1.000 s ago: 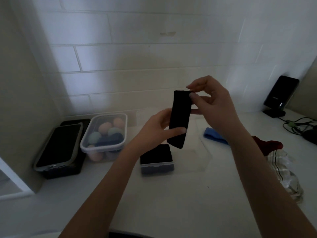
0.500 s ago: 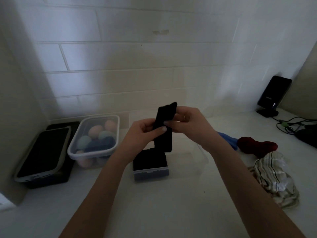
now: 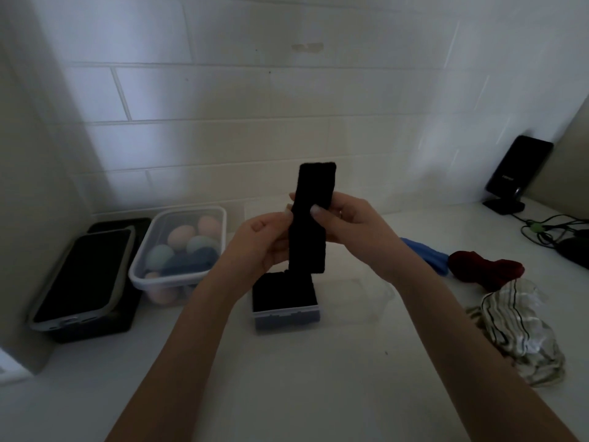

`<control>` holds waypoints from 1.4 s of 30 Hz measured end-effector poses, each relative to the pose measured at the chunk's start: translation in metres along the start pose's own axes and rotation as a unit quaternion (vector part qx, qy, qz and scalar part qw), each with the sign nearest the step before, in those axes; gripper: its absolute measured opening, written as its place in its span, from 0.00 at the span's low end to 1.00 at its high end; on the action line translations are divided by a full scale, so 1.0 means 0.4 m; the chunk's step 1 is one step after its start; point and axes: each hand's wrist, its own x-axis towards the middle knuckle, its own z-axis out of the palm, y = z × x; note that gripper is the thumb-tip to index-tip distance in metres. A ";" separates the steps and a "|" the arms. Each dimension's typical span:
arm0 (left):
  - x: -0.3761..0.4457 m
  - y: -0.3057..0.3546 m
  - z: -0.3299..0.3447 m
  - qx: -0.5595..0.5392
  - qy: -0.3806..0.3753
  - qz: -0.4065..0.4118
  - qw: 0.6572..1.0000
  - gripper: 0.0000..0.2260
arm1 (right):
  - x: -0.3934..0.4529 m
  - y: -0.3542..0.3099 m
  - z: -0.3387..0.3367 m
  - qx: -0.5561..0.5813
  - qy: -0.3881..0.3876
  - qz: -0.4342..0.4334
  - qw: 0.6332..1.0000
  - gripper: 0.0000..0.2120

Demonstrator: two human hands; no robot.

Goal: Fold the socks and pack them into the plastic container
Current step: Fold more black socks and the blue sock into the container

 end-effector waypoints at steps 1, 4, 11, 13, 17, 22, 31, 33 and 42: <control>-0.001 0.001 -0.001 -0.027 -0.017 -0.011 0.999 0.12 | -0.002 -0.004 0.000 0.008 0.000 0.005 1.000 0.16; -0.005 0.002 -0.002 -0.063 -0.054 -0.023 0.996 0.18 | -0.007 -0.012 0.002 0.015 -0.009 0.010 1.000 0.16; -0.006 -0.005 0.007 -0.130 -0.047 -0.041 0.990 0.15 | -0.005 -0.010 0.013 -0.007 -0.008 0.019 1.000 0.15; -0.004 -0.007 0.004 -0.126 -0.036 -0.042 0.990 0.14 | -0.003 -0.011 0.012 -0.008 -0.003 0.021 1.000 0.16; -0.004 -0.003 0.002 -0.082 -0.034 -0.039 0.995 0.15 | -0.001 -0.010 0.006 0.000 0.014 0.019 1.000 0.16; -0.006 0.004 0.004 -0.037 -0.013 -0.022 0.999 0.11 | 0.004 0.006 -0.001 -0.036 0.002 0.033 0.999 0.16; -0.009 -0.003 0.012 0.047 0.012 -0.004 0.999 0.12 | 0.006 0.006 0.008 -0.084 0.104 -0.064 0.989 0.04; -0.011 -0.004 0.015 0.060 0.027 -0.002 0.998 0.12 | 0.009 0.007 0.007 -0.100 0.105 -0.083 0.986 0.06; -0.011 0.009 0.019 0.030 0.071 0.003 0.997 0.11 | 0.002 0.018 0.003 -0.121 0.020 -0.138 0.983 0.21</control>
